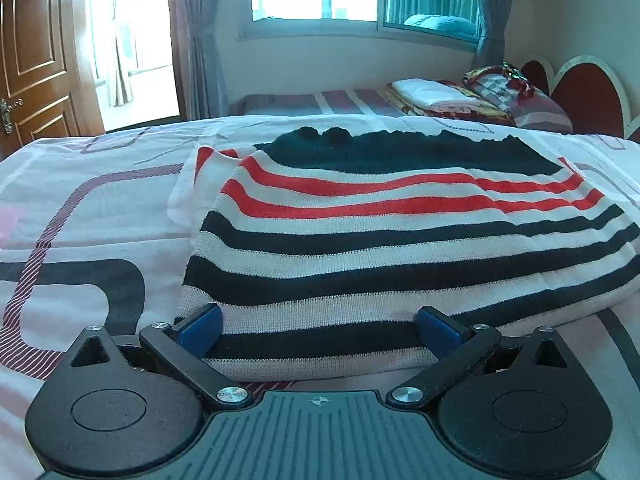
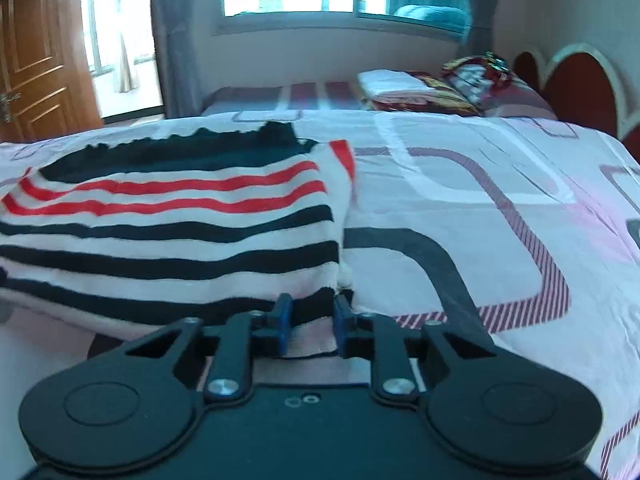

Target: Fold small clothes

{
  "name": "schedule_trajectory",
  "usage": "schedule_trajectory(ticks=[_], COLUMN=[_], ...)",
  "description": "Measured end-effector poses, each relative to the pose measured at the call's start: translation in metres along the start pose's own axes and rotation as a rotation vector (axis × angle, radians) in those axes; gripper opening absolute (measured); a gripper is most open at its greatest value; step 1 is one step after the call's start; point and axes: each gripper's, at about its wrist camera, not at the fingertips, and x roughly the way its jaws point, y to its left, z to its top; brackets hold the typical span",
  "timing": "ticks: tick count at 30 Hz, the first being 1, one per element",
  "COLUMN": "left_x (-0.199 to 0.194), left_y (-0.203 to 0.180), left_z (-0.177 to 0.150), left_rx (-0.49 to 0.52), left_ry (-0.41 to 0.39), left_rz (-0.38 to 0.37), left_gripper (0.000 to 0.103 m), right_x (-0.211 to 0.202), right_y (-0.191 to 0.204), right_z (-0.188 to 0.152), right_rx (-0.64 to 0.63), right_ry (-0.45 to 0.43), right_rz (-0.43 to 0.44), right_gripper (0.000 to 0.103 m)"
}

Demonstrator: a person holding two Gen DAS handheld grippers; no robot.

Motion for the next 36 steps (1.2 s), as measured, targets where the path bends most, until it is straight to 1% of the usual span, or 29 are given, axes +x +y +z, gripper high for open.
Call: schedule_trajectory(ticks=[2, 3, 5, 7, 8, 9, 11, 12, 15, 16, 17, 18, 19, 20, 22, 23, 24, 25, 27, 28, 30, 31, 32, 33, 34, 35, 36], left_x=[0.002, 0.002, -0.001, -0.008, -0.011, -0.01, -0.002, -0.001, -0.004, -0.01, -0.017, -0.021, -0.02, -0.015, 0.0, 0.005, 0.005, 0.005, 0.001, -0.004, -0.022, -0.031, -0.039, -0.043, -0.046, -0.045, -0.04], left_y=[0.001, 0.002, 0.005, 0.006, 0.008, 0.009, 0.007, 0.006, 0.004, 0.002, 0.001, -0.004, -0.011, -0.018, -0.023, -0.022, -0.02, -0.017, -0.01, -0.005, 0.006, 0.013, 0.023, 0.031, 0.04, 0.047, 0.054], left_z=[0.0, 0.001, 0.003, 0.003, 0.002, 0.0, -0.004, -0.006, -0.001, 0.002, 0.004, 0.004, 0.005, 0.005, 0.001, -0.003, -0.006, -0.008, -0.007, -0.007, -0.01, -0.012, -0.017, -0.021, -0.027, -0.032, -0.036], left_rx=[0.015, 0.019, 0.011, 0.008, 0.004, 0.008, 0.046, 0.054, 0.056, 0.041, 0.018, 0.01, 0.024, 0.041, 0.04, 0.041, 0.049, 0.048, 0.042, 0.03, -0.011, -0.051, -0.129, -0.197, -0.281, -0.362, -0.432], left_ry=[0.014, 0.016, 0.012, -0.017, -0.031, -0.033, -0.004, -0.009, 0.0, -0.017, -0.041, -0.059, -0.065, -0.052, 0.002, 0.01, -0.003, -0.005, 0.006, 0.012, -0.009, -0.017, -0.016, -0.014, -0.017, -0.013, 0.003], left_rz=[-0.018, -0.024, -0.028, -0.041, -0.06, -0.066, -0.042, -0.038, -0.027, -0.028, -0.046, -0.077, -0.073, -0.054, -0.034, -0.026, -0.021, -0.021, -0.01, 0.003, 0.034, 0.051, 0.031, -0.006, -0.043, -0.076, -0.105], left_gripper=[0.102, 0.102, 0.102, 0.102, 0.102, 0.102, 0.102, 0.102, 0.102, 0.102, 0.102, 0.102, 0.102, 0.102, 0.102, 0.102, 0.103, 0.103, 0.103, 0.103, 0.103, 0.103, 0.103, 0.103, 0.102, 0.098, 0.085], right_x=[-0.002, -0.004, -0.008, -0.013, -0.017, -0.021, -0.021, -0.016, -0.014, -0.016, -0.022, -0.029, -0.033, -0.033, -0.024, -0.017, -0.01, -0.004, -0.003, -0.005, -0.013, -0.021, -0.03, -0.036, -0.039, -0.041, -0.043], right_y=[-0.004, -0.004, -0.002, -0.006, -0.01, -0.013, -0.013, -0.01, -0.005, -0.002, 0.001, 0.004, 0.007, 0.013, 0.029, 0.036, 0.038, 0.036, 0.023, 0.02, 0.02, 0.019, 0.017, 0.015, 0.015, 0.017, 0.02], right_z=[0.0, 0.001, 0.0, -0.001, -0.002, -0.005, -0.016, -0.021, -0.024, -0.022, -0.02, -0.018, -0.016, -0.014, -0.013, -0.014, -0.017, -0.021, -0.022, -0.02, -0.014, -0.012, -0.012, -0.011, -0.011, -0.012, -0.013], right_rx=[0.013, -0.002, -0.039, -0.036, -0.026, -0.015, -0.009, -0.017, -0.001, -0.005, -0.012, -0.013, -0.006, -0.006, -0.06, -0.095, -0.115, -0.122, -0.084, -0.075, -0.066, -0.051, -0.028, -0.006, 0.008, 0.014, 0.015], right_ry=[0.013, 0.016, 0.016, -0.001, -0.009, -0.016, 0.004, 0.017, -0.014, -0.031, -0.061, -0.091, -0.108, -0.108, -0.085, -0.062, -0.041, -0.016, -0.025, -0.017, -0.013, -0.03, -0.054, -0.063, -0.06, -0.054, -0.053], right_rz=[0.044, 0.05, 0.039, 0.028, 0.029, 0.033, 0.03, 0.017, -0.018, -0.045, -0.06, -0.059, -0.035, -0.011, 0.013, 0.014, 0.003, -0.018, -0.015, -0.021, -0.032, -0.016, 0.015, 0.04, 0.053, 0.058, 0.066], right_gripper=[0.011, 0.01, 0.007, 0.007, 0.006, 0.006, 0.006, 0.006, 0.008, 0.012, 0.018, 0.018, 0.018, 0.017, 0.016, 0.014, 0.015, 0.014, 0.014, 0.014, 0.014, 0.019, 0.022, 0.022, 0.021, 0.022, 0.023])
